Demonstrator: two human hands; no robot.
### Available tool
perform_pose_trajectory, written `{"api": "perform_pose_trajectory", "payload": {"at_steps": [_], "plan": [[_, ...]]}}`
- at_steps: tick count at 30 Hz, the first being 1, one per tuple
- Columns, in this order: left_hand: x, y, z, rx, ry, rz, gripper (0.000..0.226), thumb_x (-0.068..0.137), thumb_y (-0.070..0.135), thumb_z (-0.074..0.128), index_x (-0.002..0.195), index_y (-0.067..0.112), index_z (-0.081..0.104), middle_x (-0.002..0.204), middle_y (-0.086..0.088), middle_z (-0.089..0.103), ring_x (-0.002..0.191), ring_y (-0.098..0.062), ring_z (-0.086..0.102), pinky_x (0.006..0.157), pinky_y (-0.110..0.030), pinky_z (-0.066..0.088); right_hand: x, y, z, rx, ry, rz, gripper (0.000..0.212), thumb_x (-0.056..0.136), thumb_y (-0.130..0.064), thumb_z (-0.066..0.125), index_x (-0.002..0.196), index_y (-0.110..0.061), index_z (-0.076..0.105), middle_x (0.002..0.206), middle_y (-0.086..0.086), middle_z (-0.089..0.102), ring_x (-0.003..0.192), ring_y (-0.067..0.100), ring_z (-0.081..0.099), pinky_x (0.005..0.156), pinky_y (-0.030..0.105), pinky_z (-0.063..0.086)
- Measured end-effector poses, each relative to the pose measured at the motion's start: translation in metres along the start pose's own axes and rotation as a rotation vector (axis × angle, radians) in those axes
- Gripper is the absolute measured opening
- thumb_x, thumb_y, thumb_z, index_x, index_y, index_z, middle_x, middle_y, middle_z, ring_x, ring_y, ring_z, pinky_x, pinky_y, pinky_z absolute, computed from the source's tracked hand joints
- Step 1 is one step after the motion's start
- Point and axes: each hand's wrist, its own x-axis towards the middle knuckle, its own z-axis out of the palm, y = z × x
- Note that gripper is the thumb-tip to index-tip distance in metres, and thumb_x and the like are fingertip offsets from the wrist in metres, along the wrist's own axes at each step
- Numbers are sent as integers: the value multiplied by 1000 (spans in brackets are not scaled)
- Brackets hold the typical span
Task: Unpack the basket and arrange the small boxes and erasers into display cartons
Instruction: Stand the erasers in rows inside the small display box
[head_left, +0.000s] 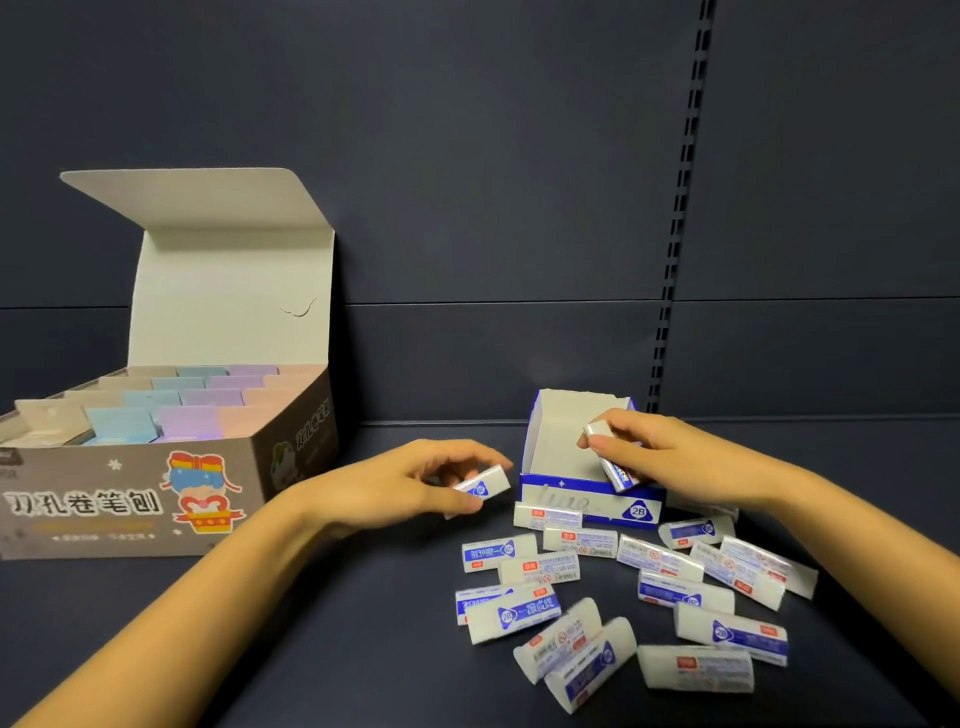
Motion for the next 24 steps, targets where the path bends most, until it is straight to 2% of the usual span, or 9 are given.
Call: {"api": "perform_pose_trajectory", "payload": {"at_steps": [4,6,8,10,13,16,18,20,24], "plan": [[2,5,5,-94,91,27,30,90,-2,52,109,20,58,101,-2,58,84,-5,54,71,-16,48,-8,4,-1,-31,-14,-57,101,56,-91,33,111,-9,53,104,14,63,99,28,62,85,47,52],[4,7,7,-97,120,30,25,92,1,51,109,18,56,97,2,57,77,-1,52,68,-15,47,-12,7,-2,-44,-38,-74,104,53,-94,32,110,-10,53,102,16,62,98,31,60,85,47,51],[8,9,10,-33,135,12,23,95,10,49,114,20,56,96,3,58,75,-3,50,68,-14,45,-15,8,-4,-42,-61,-81,95,61,-88,34,110,-9,53,103,16,61,99,29,61,86,47,50],[15,10,13,2,165,-2,21,96,14,47,114,19,57,94,-1,59,77,-6,48,69,-16,42,-16,9,-7,-31,-72,-83,80,70,-74,37,112,-7,53,105,16,61,100,27,61,87,45,51],[28,17,16,-24,240,8,14,94,11,48,97,19,60,81,4,57,68,-5,46,64,-15,38,-16,6,-13,38,-70,-83,66,75,-58,41,115,-6,53,105,4,64,98,14,65,80,31,55],[43,26,14,-87,276,30,15,92,8,50,90,19,60,73,7,63,61,-1,49,62,-14,40,-12,7,-20,55,-4,-116,62,76,-55,43,115,-9,56,107,-1,63,96,8,64,77,25,55],[54,33,12,-152,256,43,9,92,8,51,92,13,59,75,5,69,68,-6,55,67,-18,44,-7,11,-24,27,52,-119,59,79,-56,44,112,-8,58,107,2,63,95,11,63,79,25,55],[66,39,11,-220,249,36,5,93,9,50,96,9,55,79,3,73,75,-10,63,76,-24,48,-2,17,-28,-6,89,-109,47,86,-48,48,108,-9,61,103,4,65,93,16,63,78,25,54],[92,47,19,-382,264,44,3,95,10,49,96,8,48,94,-5,73,81,-9,71,78,-16,55,7,26,-33,34,117,-75,24,88,-37,58,102,-18,64,85,-3,65,76,7,61,69,18,51]]}}
